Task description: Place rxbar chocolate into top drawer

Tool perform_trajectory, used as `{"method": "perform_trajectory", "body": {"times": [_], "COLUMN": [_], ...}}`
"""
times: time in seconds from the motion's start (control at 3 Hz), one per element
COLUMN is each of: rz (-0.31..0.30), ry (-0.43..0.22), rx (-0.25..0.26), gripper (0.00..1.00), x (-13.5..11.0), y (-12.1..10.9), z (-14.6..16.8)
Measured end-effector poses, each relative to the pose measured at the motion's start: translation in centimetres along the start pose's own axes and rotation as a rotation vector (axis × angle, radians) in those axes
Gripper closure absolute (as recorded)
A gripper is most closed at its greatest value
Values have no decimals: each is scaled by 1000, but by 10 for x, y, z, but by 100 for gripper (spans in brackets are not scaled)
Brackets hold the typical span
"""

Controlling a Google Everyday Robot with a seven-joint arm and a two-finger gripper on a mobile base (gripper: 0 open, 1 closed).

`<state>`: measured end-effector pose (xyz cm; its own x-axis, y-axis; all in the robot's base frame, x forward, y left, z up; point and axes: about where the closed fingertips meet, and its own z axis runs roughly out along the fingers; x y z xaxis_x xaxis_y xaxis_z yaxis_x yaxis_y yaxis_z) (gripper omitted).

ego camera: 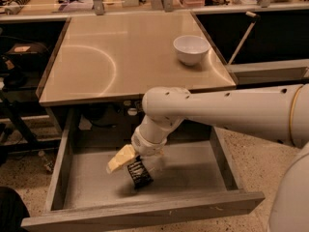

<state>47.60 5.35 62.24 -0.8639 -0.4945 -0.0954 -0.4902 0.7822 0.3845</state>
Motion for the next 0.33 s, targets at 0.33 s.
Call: {"method": "perform_trajectory", "body": {"times": [0.33], "rz": [0], "ry": [0], "rx": [0], "gripper": [0], "x": [0], "y": [0], "z": [0]}}
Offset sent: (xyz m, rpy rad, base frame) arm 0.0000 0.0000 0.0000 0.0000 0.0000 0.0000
